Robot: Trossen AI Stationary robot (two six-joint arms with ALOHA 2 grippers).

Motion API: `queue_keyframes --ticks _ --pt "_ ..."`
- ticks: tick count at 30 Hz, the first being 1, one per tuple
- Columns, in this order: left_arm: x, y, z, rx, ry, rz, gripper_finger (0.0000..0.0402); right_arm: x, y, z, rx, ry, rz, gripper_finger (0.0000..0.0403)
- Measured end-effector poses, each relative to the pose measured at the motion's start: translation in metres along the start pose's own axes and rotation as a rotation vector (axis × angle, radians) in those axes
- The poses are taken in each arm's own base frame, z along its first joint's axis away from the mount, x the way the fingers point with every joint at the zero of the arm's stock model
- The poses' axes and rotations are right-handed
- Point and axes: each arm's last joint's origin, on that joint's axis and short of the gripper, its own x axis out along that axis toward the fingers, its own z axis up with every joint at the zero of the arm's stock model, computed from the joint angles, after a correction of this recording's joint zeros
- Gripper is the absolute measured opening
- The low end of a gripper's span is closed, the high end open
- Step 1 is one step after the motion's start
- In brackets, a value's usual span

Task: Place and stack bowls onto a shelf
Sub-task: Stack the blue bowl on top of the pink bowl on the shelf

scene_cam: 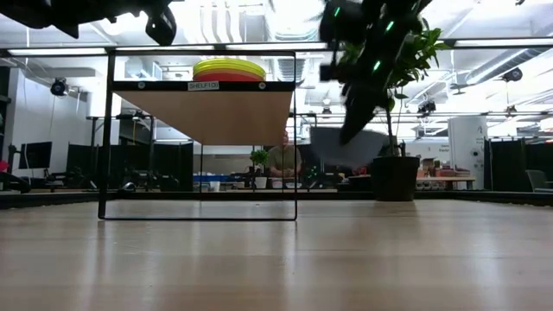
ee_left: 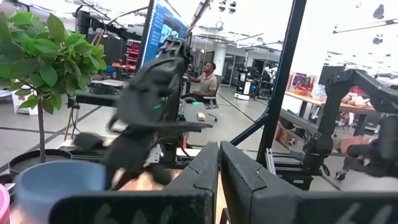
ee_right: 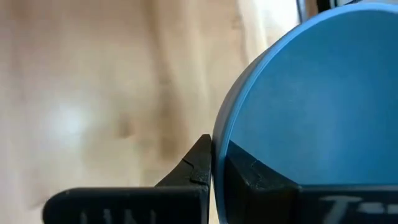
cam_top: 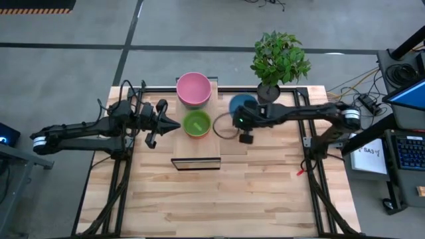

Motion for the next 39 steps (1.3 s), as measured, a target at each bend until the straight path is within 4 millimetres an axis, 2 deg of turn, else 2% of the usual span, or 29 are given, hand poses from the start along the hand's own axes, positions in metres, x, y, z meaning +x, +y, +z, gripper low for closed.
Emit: queue_keyframes --ticks 5,10,15,21,24,28,39 --pt "0.001 0.001 0.001 -0.019 -0.012 -0.001 0.0000 -0.053 0.030 -0.009 0.088 -0.047 0.148 0.0009" --pt "0.008 0.003 0.001 -0.046 -0.047 -0.013 0.0000 -0.102 0.057 -0.016 0.215 -0.131 0.458 0.0009" --pt "0.023 0.001 -0.002 -0.045 -0.093 -0.068 0.0014 -0.131 0.091 -0.021 0.193 -0.186 0.702 0.0009" --pt "0.039 -0.008 -0.008 -0.039 -0.136 -0.151 0.0053 -0.141 0.130 -0.019 0.078 -0.317 0.824 0.0009" --pt "0.045 -0.014 -0.012 -0.043 -0.143 -0.190 0.0076 -0.141 0.142 -0.017 0.012 -0.422 0.899 0.0009" --pt "0.052 -0.025 -0.015 -0.039 -0.170 -0.253 0.0105 -0.140 0.148 -0.013 -0.048 -0.566 0.986 0.0009" --pt "0.055 -0.036 -0.018 -0.039 -0.172 -0.305 0.0195 -0.121 0.159 -0.010 -0.109 -0.597 0.985 0.0009"
